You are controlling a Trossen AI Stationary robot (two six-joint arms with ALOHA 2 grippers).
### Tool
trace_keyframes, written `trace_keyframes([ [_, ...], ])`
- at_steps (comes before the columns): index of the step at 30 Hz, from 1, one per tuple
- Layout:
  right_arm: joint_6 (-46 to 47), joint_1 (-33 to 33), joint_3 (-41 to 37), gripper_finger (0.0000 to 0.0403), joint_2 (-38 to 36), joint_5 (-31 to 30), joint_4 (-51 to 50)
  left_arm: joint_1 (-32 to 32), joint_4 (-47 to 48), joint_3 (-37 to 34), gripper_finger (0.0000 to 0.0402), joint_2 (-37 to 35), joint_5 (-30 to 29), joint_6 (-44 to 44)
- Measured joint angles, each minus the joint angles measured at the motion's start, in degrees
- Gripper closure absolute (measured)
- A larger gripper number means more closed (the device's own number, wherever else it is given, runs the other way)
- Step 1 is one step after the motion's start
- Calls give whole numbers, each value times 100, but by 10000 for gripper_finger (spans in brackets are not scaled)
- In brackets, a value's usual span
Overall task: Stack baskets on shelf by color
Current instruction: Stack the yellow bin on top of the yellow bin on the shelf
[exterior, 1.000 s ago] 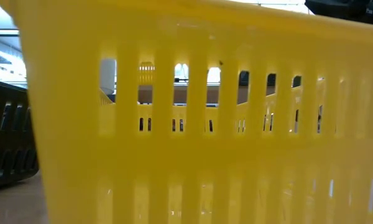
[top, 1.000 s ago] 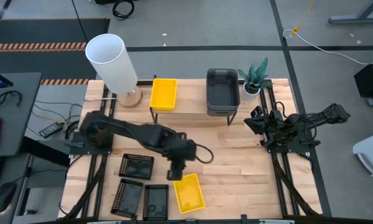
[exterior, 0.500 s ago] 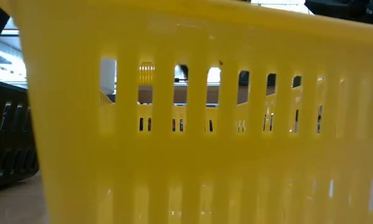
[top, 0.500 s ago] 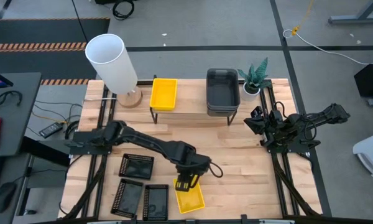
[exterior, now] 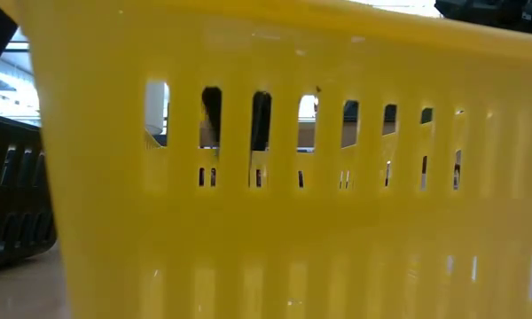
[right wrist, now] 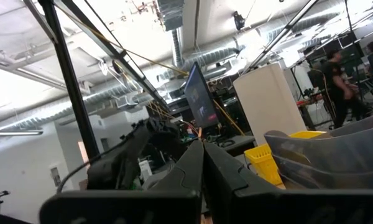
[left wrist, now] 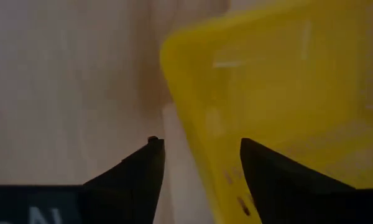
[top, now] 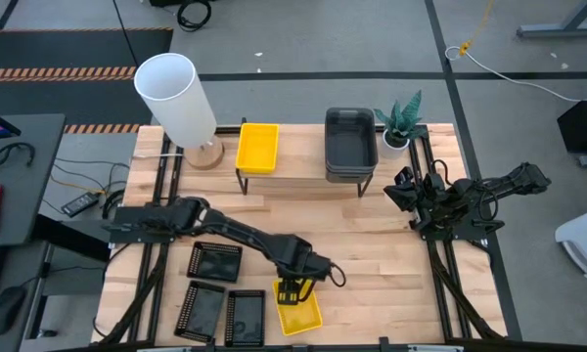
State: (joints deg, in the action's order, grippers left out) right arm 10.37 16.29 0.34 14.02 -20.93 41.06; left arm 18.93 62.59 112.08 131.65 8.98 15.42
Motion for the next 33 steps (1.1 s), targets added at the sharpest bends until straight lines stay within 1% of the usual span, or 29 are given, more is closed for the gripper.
trace_keyframes([
  [5,-2,-2,1,386,-1,-1,-2,71,36,-1,216,157,-325,134],
  [9,-2,-2,1,386,0,0,-3,99,39,-1,251,160,-426,138],
  [12,-2,-2,0,386,0,0,0,97,82,-1,288,160,-435,147],
  [14,-2,0,1,386,0,0,-1,66,179,-1,321,158,-431,173],
  [17,-1,0,0,386,0,0,-2,-31,287,-1,380,42,-317,38],
  [18,-1,-1,0,386,0,0,-1,-71,347,-1,389,-44,-291,-65],
  [24,-1,-1,0,386,0,0,-3,-550,846,-1,396,-839,-140,-868],
  [29,-2,-1,0,386,0,-1,-4,-1201,1232,2,396,-1772,589,-1542],
  [30,-1,0,0,386,-2,-1,0,-1348,1277,2,396,-1959,668,-1666],
  [33,-2,-2,0,386,-2,0,2,-1811,1300,4,396,-2517,666,-2038],
])
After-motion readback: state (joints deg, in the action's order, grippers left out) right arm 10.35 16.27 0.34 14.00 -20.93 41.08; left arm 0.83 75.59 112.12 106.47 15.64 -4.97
